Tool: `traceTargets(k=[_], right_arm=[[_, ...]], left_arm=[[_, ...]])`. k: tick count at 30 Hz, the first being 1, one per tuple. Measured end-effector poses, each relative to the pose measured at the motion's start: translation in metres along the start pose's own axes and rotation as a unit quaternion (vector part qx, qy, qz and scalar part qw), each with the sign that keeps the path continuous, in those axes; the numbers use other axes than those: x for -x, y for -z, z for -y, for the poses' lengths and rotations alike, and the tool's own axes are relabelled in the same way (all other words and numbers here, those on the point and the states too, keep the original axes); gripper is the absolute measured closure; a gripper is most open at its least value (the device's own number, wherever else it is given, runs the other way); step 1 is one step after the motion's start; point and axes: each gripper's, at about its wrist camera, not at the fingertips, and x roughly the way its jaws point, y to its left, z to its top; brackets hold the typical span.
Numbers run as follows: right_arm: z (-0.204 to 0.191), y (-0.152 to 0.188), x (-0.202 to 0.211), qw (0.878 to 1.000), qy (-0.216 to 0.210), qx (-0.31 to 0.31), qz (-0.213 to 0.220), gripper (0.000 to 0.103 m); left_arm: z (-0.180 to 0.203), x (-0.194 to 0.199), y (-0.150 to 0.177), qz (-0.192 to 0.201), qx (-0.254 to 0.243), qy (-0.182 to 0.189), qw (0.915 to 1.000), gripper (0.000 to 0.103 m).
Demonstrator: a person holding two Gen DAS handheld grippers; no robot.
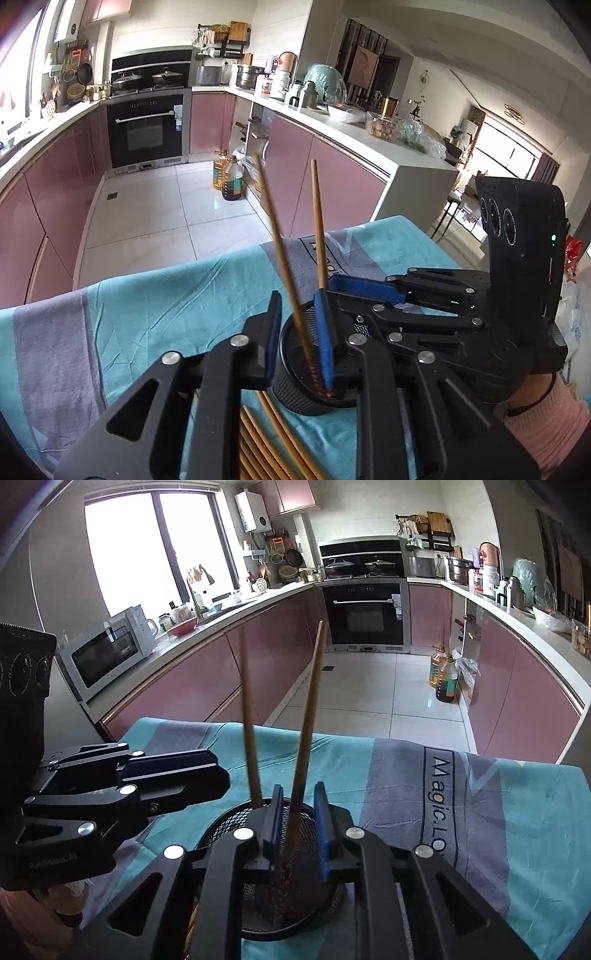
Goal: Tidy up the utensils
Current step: 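Lift chopstick into mesh cup with right tool while left tool does likewise, then open both tools and withdraw them from the chopsticks in the cup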
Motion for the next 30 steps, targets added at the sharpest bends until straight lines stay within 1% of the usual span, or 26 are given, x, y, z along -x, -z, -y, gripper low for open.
traceTargets(k=[1,4,5,6,7,9,12,13,15,18,19,21,24,26,29,30], right_arm=[[0.000,0.001,0.002,1.000,0.002,0.001,0.004,0.076],[-0.002,0.006,0.017,1.000,0.013,0.002,0.026,0.071],[-0.004,0.009,0.024,0.999,0.012,0.005,0.035,0.069],[-0.005,0.012,0.034,0.999,0.010,0.008,0.047,0.065],[-0.008,0.015,0.043,0.998,0.005,0.011,0.057,0.062],[-0.014,0.024,0.061,0.997,-0.012,0.019,0.074,0.060],[-0.029,0.041,0.080,0.995,-0.043,0.038,0.081,0.057],[-0.035,0.049,0.082,0.995,-0.054,0.040,0.075,0.057],[-0.044,0.066,0.076,0.995,-0.072,0.043,0.050,0.057],[-0.056,0.090,0.054,0.997,-0.065,0.049,0.004,0.057],[-0.057,0.096,0.044,0.997,-0.066,0.042,-0.012,0.057],[-0.058,0.107,0.028,0.997,-0.056,0.035,-0.039,0.058],[-0.059,0.115,0.014,0.997,-0.049,0.021,-0.057,0.061],[-0.061,0.118,0.009,0.997,-0.043,0.017,-0.061,0.063],[-0.063,0.118,0.003,0.997,-0.033,0.015,-0.065,0.065],[-0.065,0.119,0.000,0.997,-0.030,0.014,-0.068,0.067]], left_arm=[[-0.001,0.004,0.000,0.006,0.000,-0.006,1.0000,0.077],[-0.004,0.019,0.005,0.031,-0.003,-0.026,0.9992,0.071],[-0.005,0.026,0.007,0.039,-0.002,-0.031,0.9988,0.066],[-0.007,0.034,0.011,0.048,0.000,-0.037,0.9981,0.062],[-0.010,0.042,0.016,0.056,0.001,-0.041,0.9976,0.060],[-0.015,0.055,0.028,0.064,0.003,-0.054,0.9965,0.056],[-0.023,0.068,0.053,0.059,0.000,-0.070,0.9958,0.052],[-0.026,0.069,0.063,0.053,0.002,-0.078,0.9956,0.051],[-0.035,0.065,0.083,0.025,0.007,-0.083,0.9962,0.050],[-0.043,0.056,0.112,-0.014,0.015,-0.091,0.9956,0.050],[-0.046,0.053,0.121,-0.023,0.020,-0.092,0.9953,0.050],[-0.050,0.048,0.134,-0.041,0.030,-0.089,0.9947,0.050],[-0.051,0.041,0.147,-0.053,0.030,-0.102,0.9929,0.050],[-0.051,0.037,0.157,-0.060,0.039,-0.100,0.9924,0.050],[-0.050,0.034,0.160,-0.062,0.032,-0.107,0.9918,0.050],[-0.050,0.033,0.160,-0.063,0.030,-0.106,0.9918,0.050]])
